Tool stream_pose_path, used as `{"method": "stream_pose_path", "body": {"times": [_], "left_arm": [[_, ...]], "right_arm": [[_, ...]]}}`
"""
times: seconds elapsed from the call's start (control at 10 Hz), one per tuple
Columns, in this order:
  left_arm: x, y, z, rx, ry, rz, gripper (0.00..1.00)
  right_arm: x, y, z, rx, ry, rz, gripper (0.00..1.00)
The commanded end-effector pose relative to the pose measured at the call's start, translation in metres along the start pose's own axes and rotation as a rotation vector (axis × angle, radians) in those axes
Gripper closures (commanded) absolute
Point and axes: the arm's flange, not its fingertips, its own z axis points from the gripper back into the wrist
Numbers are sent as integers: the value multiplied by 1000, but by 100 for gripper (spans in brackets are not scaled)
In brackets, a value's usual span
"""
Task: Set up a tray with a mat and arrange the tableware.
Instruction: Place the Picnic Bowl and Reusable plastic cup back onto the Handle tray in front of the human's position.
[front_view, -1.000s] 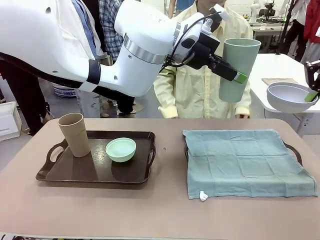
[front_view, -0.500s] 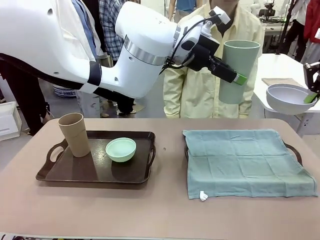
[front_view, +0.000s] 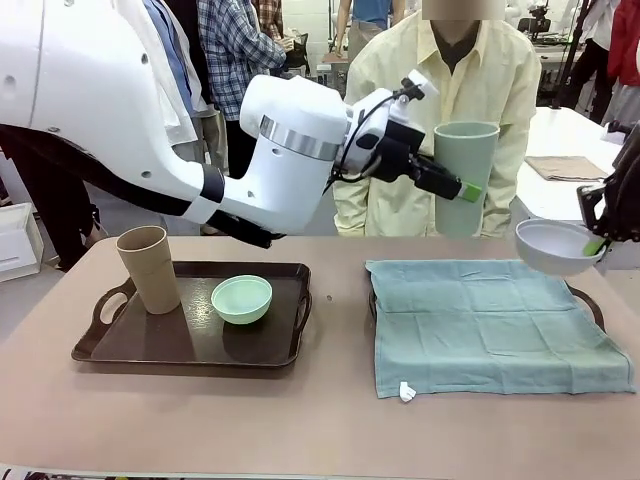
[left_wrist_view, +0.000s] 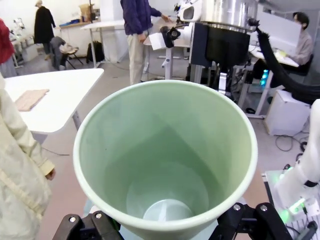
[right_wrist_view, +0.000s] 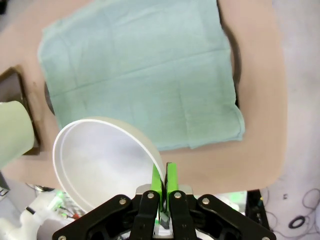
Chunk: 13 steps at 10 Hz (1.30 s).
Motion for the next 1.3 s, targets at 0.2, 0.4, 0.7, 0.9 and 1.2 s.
{"method": "stream_pose_path", "body": {"times": [0.2,0.4,0.7,0.9,1.2], "left_arm": [[-49,-5,-20,-99,27,-34,15],[-71,-2,-28,-125,40,-51,15],[-99,4,-35,-147,56,-87,15],[-116,10,-40,-167,49,-97,15],[-109,13,-42,-154,75,-73,15]], "right_arm": [[8,-4,-39,-5,-35,28,96],[15,-11,-63,-8,-22,36,96],[23,-21,-96,0,-15,60,96],[28,-21,-110,12,-1,50,96],[26,-22,-104,-23,10,44,96]]}}
